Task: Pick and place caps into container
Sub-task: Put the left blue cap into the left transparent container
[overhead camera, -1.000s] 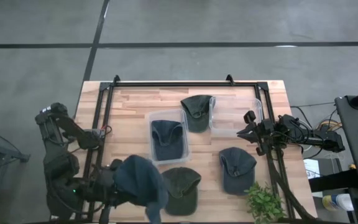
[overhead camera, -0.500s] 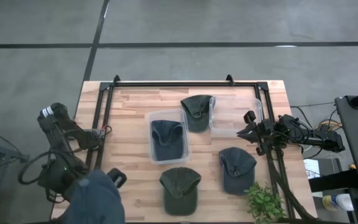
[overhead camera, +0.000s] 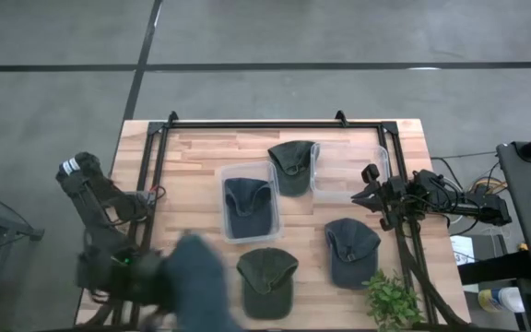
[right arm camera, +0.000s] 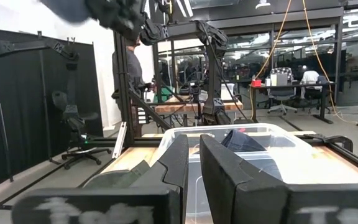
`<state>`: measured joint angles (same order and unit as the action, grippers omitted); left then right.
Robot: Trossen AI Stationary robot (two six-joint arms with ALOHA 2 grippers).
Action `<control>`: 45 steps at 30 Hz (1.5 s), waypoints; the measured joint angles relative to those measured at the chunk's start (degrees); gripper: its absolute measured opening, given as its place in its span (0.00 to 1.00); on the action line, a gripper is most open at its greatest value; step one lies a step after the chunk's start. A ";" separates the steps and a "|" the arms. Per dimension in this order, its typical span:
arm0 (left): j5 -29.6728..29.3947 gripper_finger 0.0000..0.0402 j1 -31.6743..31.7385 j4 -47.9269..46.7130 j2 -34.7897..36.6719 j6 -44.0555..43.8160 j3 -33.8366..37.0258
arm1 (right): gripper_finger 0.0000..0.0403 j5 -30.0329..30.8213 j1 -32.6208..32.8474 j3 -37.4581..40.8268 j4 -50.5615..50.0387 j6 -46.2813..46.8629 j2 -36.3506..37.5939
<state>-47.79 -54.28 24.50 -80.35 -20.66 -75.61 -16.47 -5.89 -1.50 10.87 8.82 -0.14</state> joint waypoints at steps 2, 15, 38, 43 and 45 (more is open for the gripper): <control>-4.54 0.01 1.09 -8.00 -0.01 -11.78 0.00 | 0.09 0.00 -0.02 0.00 0.00 0.00 0.01; -0.29 0.01 17.40 -53.59 0.08 -71.12 0.00 | 0.09 0.00 -0.01 0.00 -0.02 0.07 0.00; 35.38 0.01 46.10 -74.94 1.47 -71.28 -2.05 | 0.09 0.04 -0.01 0.00 0.02 -5.68 0.00; 36.46 0.02 45.94 -74.70 -0.17 -72.06 -2.03 | 0.09 0.02 0.00 0.00 0.00 -7.50 0.00; 36.55 0.02 45.94 -74.78 -0.75 -72.05 -2.03 | 0.09 0.04 -0.01 0.00 -0.06 -7.50 0.00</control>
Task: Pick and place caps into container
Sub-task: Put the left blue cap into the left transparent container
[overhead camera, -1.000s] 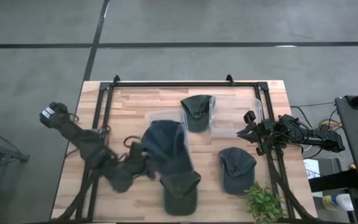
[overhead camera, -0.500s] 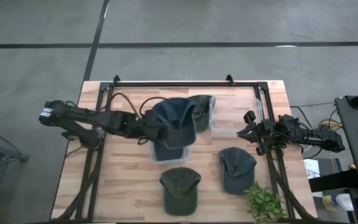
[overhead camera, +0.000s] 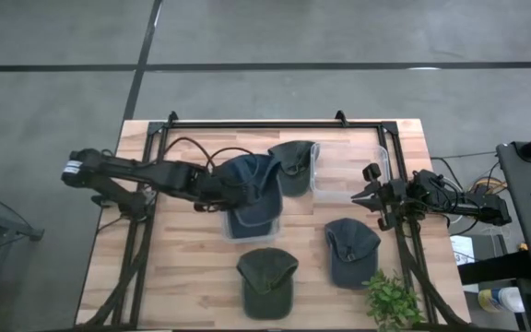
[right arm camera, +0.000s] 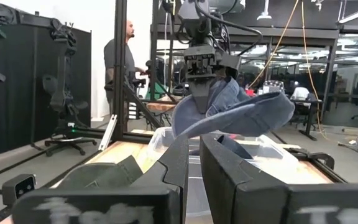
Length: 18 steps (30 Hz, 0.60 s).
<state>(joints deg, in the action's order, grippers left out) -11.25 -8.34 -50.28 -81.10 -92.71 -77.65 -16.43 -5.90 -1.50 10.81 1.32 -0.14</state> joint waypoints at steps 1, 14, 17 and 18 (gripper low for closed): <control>0.18 0.02 0.00 -0.19 -0.28 0.09 0.00 | 0.09 0.00 -0.01 0.00 0.02 0.02 0.00; 1.88 0.02 0.01 -4.32 -2.97 0.89 1.78 | 0.09 -0.02 0.00 0.00 0.02 0.15 0.00; 2.41 0.02 0.01 -3.75 -2.97 0.66 2.77 | 0.09 -0.02 0.01 0.00 0.02 0.15 0.00; 2.41 0.02 0.00 -3.81 -2.97 0.64 2.92 | 0.09 -0.02 0.01 0.00 0.04 0.15 0.00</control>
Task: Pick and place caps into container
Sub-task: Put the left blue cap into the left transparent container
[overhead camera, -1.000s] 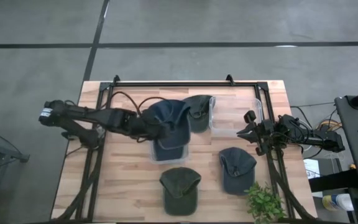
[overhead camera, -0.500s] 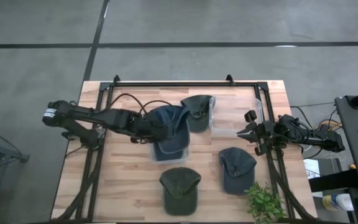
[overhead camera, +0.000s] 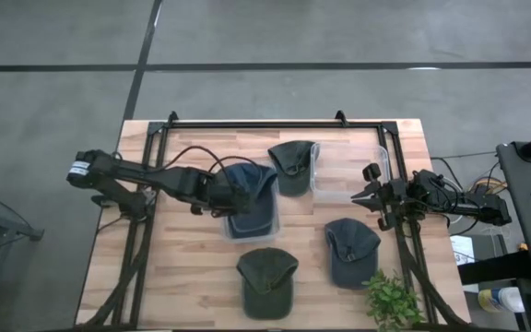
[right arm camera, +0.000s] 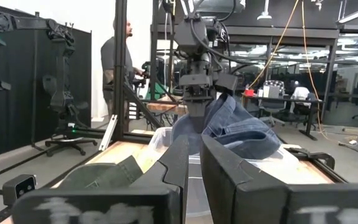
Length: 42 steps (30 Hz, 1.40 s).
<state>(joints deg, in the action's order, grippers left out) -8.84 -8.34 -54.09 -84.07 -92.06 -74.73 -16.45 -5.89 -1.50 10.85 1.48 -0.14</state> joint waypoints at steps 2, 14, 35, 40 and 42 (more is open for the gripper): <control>0.00 0.02 0.00 0.12 0.00 -0.01 0.01 | 0.09 0.00 -0.01 0.00 0.00 0.00 0.00; -1.72 0.07 0.00 0.31 0.00 0.67 0.01 | 0.09 0.00 0.00 0.00 0.07 0.00 0.00; -5.93 0.11 0.02 3.10 0.00 4.56 0.01 | 0.09 0.00 -0.01 0.00 0.09 0.00 0.00; -6.50 0.20 0.02 3.09 0.00 4.63 0.01 | 0.09 -0.02 0.00 0.00 0.09 0.00 0.00; -6.51 0.24 0.02 3.09 0.00 4.54 0.01 | 0.09 -0.02 -0.01 0.00 0.09 0.00 0.00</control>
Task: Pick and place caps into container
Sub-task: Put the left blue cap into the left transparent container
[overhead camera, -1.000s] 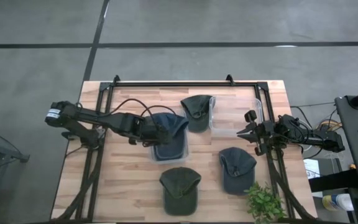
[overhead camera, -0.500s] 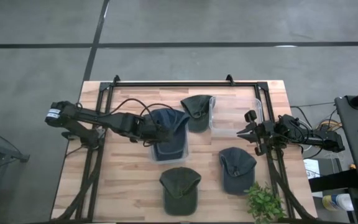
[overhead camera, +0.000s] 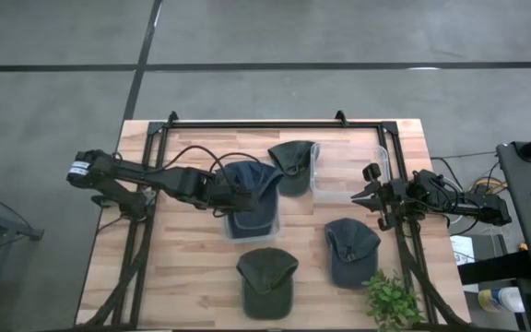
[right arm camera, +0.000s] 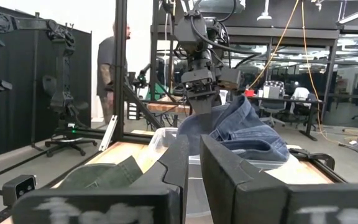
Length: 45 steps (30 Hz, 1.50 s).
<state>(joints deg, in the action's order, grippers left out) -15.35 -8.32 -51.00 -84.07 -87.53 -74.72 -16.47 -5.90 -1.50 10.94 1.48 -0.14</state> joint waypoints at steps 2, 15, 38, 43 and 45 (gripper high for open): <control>0.09 0.27 0.00 0.00 0.00 -0.64 0.02 | 0.09 0.00 0.01 0.00 0.01 0.00 0.02; 14.14 0.28 -0.20 0.02 3.13 -5.03 -1.11 | 0.09 -0.02 0.01 0.00 0.11 0.00 0.02; 6.82 0.28 2.83 -3.22 1.84 4.79 -4.95 | 0.09 0.00 0.00 0.00 0.08 0.00 0.02; 5.86 0.28 4.11 -6.93 -0.52 8.05 -4.70 | 0.09 0.02 0.01 0.00 0.07 -0.06 0.02; 5.86 0.28 4.87 -7.56 -1.55 9.20 -4.70 | 0.09 0.02 0.00 0.00 0.07 -0.16 0.00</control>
<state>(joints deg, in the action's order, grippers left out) -9.50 -3.45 -58.56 -85.62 -78.33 -79.42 -16.45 -5.90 -1.50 11.00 1.31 -0.14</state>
